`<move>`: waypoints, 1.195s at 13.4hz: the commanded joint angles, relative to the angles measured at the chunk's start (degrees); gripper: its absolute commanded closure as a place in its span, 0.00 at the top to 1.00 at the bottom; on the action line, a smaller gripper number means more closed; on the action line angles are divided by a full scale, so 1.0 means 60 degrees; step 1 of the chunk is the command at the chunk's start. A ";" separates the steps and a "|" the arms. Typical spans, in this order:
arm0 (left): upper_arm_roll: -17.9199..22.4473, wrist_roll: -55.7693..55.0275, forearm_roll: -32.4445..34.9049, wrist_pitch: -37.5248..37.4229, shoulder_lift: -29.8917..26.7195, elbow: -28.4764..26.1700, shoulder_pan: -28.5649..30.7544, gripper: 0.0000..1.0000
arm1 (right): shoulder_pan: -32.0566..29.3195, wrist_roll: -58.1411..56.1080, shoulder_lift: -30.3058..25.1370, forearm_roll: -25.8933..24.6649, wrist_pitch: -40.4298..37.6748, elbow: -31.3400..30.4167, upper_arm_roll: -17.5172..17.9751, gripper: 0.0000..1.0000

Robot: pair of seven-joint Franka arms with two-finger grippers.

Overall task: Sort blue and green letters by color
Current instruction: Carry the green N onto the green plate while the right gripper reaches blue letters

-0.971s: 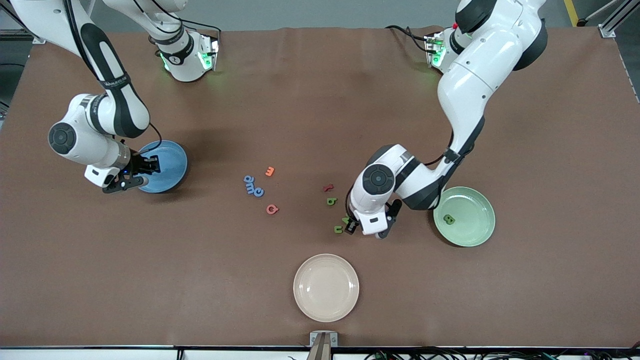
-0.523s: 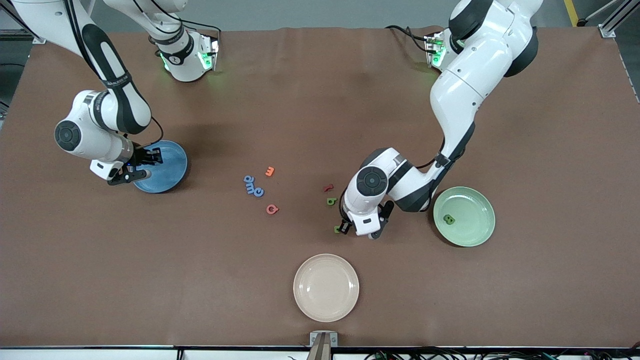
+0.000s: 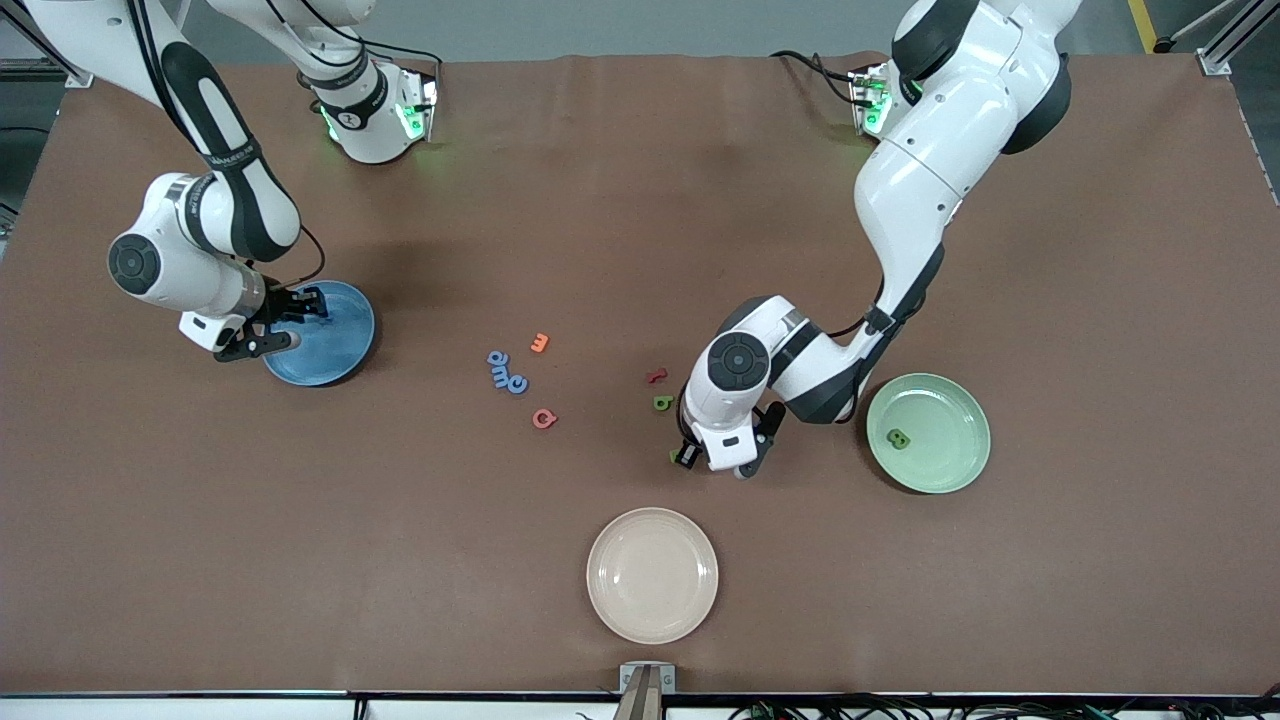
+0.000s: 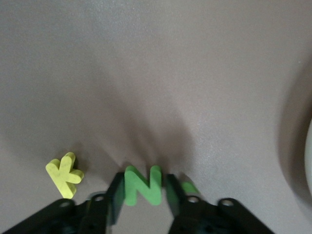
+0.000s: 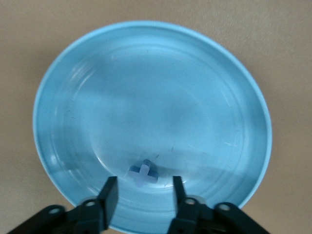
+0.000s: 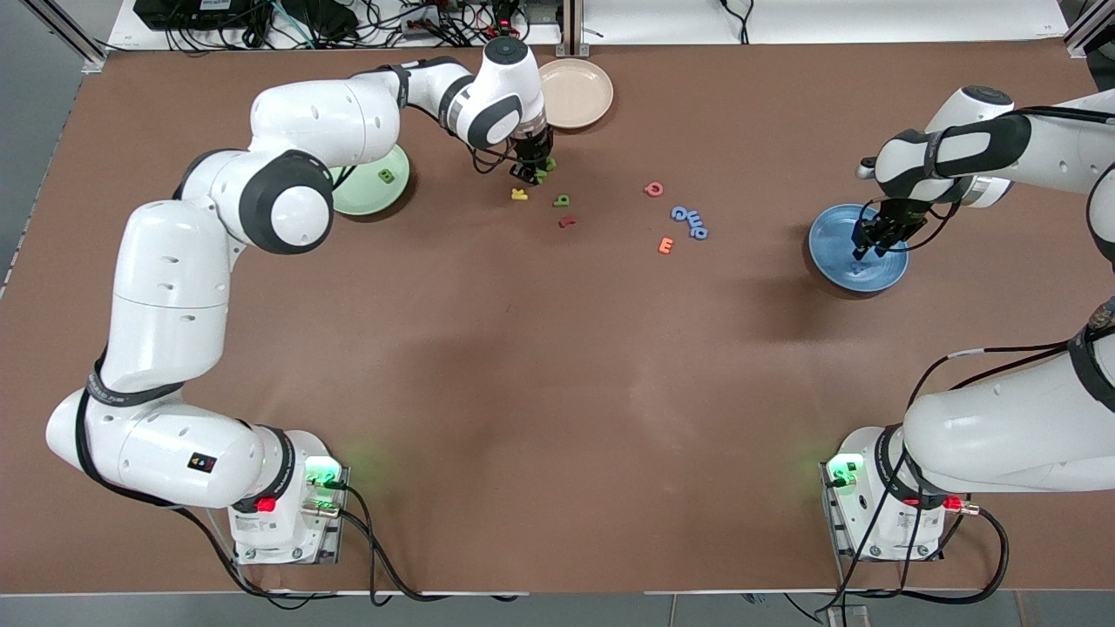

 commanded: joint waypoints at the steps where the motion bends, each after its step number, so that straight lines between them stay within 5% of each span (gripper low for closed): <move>1: 0.0105 -0.0020 0.0082 -0.0057 0.0149 0.0059 -0.0113 0.31 | 0.0099 0.0163 -0.0661 -0.0088 -0.0037 -0.0185 0.0199 0.92; 3: 0.0105 -0.0020 0.0097 -0.0057 0.0149 0.0058 -0.0098 0.29 | 0.0726 0.1255 -0.0662 -0.0088 -0.0183 0.0108 0.0199 0.92; 7: 0.0119 -0.0020 0.0199 -0.0144 0.0032 0.0044 -0.0054 0.01 | 0.2482 0.5031 -0.0486 -0.0001 -0.0198 0.0796 0.0199 0.92; 13: 0.0002 0.1104 0.0097 -0.2323 -0.1197 0.0044 0.0705 0.00 | 0.4215 1.1112 0.0917 0.0321 -0.1149 0.2962 0.0213 0.95; 16: -0.0027 0.2466 0.0097 -0.3322 -0.1578 -0.0218 0.1553 0.00 | 0.4654 1.3223 0.1665 0.1605 -0.1063 0.3740 0.0213 0.97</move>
